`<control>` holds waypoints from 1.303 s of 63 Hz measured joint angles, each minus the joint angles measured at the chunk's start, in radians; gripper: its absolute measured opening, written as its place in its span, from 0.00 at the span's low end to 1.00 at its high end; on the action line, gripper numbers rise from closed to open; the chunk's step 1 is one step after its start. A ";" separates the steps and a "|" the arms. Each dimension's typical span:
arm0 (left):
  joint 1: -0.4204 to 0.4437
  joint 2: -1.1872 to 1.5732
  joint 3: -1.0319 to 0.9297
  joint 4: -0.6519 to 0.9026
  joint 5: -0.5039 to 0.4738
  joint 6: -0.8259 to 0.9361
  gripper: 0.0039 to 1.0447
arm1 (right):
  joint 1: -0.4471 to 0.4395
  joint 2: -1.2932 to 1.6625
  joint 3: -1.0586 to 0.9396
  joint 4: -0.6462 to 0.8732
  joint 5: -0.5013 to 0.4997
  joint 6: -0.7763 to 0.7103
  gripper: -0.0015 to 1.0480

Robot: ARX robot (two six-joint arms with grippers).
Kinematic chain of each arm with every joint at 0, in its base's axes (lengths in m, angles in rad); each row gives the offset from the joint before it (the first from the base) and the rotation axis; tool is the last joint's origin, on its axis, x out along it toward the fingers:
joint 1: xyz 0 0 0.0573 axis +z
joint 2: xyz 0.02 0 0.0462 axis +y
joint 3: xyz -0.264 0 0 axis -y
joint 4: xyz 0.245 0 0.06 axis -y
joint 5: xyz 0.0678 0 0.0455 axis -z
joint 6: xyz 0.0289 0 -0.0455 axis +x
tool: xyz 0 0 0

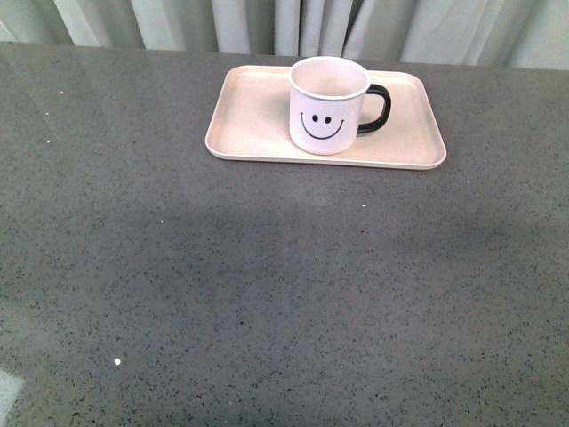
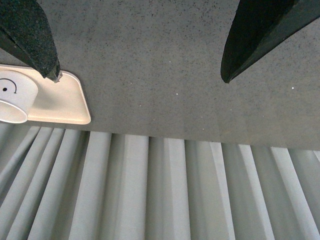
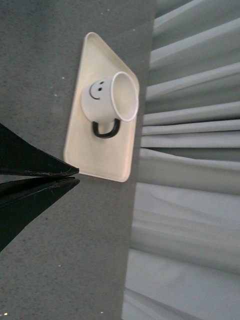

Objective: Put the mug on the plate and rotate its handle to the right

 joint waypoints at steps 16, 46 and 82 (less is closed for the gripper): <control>0.000 0.000 0.000 0.000 0.000 0.000 0.91 | 0.000 -0.241 -0.042 -0.198 0.000 0.000 0.02; 0.000 0.000 0.000 0.000 0.000 0.000 0.91 | 0.000 -0.585 -0.043 -0.510 0.000 0.000 0.02; 0.000 0.000 0.000 0.000 0.000 0.000 0.91 | 0.000 -0.801 -0.043 -0.724 0.000 0.000 0.02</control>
